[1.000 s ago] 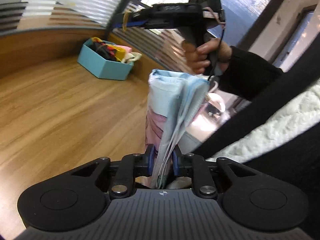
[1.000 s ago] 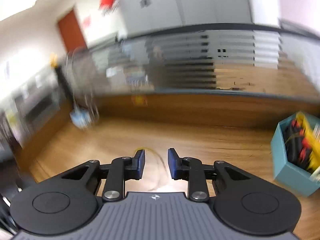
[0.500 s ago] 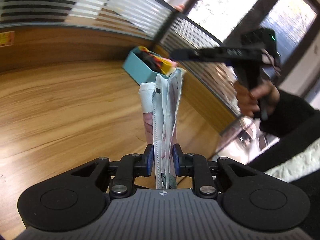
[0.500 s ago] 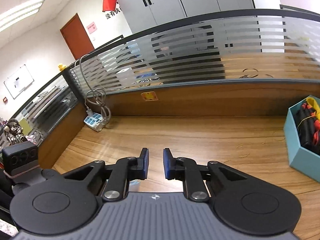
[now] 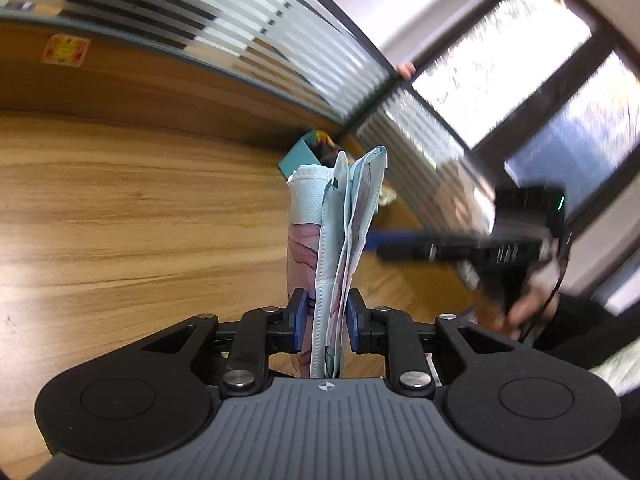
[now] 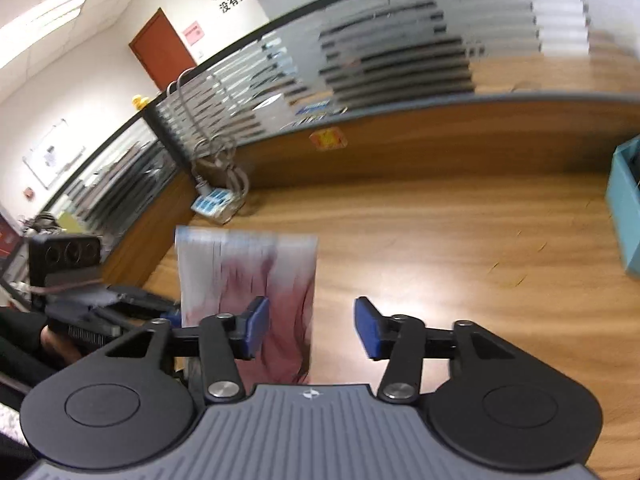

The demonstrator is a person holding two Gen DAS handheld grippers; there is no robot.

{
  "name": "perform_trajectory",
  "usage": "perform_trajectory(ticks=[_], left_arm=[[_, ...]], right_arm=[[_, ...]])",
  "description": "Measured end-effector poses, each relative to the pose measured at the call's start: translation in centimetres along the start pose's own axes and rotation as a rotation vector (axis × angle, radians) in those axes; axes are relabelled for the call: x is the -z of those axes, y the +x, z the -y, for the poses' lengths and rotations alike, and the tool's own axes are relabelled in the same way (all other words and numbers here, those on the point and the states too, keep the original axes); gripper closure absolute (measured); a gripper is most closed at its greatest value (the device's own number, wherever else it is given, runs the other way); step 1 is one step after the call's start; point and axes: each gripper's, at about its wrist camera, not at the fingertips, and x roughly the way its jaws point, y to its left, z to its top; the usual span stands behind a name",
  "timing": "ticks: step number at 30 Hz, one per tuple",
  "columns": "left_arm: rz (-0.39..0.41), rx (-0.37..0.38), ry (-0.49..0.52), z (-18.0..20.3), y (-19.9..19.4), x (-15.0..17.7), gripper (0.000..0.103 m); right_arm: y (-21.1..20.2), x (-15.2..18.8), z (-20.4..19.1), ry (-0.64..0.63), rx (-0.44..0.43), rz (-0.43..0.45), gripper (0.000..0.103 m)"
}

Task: Fold shopping bag

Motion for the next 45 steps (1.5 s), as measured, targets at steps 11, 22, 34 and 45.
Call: perform_trajectory(ticks=[11,22,34,45], left_arm=[[0.014,0.152,-0.159,-1.6,0.1,-1.1,0.08],[0.047,0.094,-0.215,-2.7,-0.4,-0.7,0.065],[0.003,0.049,-0.18,-2.6,0.5,-2.8,0.04],[0.041,-0.173,0.008,-0.2,1.0,-2.2,0.054]], right_arm=[[1.8,2.6,3.4,0.258,-0.266,0.032,0.019],[4.8,3.9,2.9,0.243,-0.378,-0.046,0.055],[6.6,2.4,-1.6,0.054,-0.404,-0.112,0.063],[4.6,2.5,-1.6,-0.02,-0.29,-0.122,0.036]])
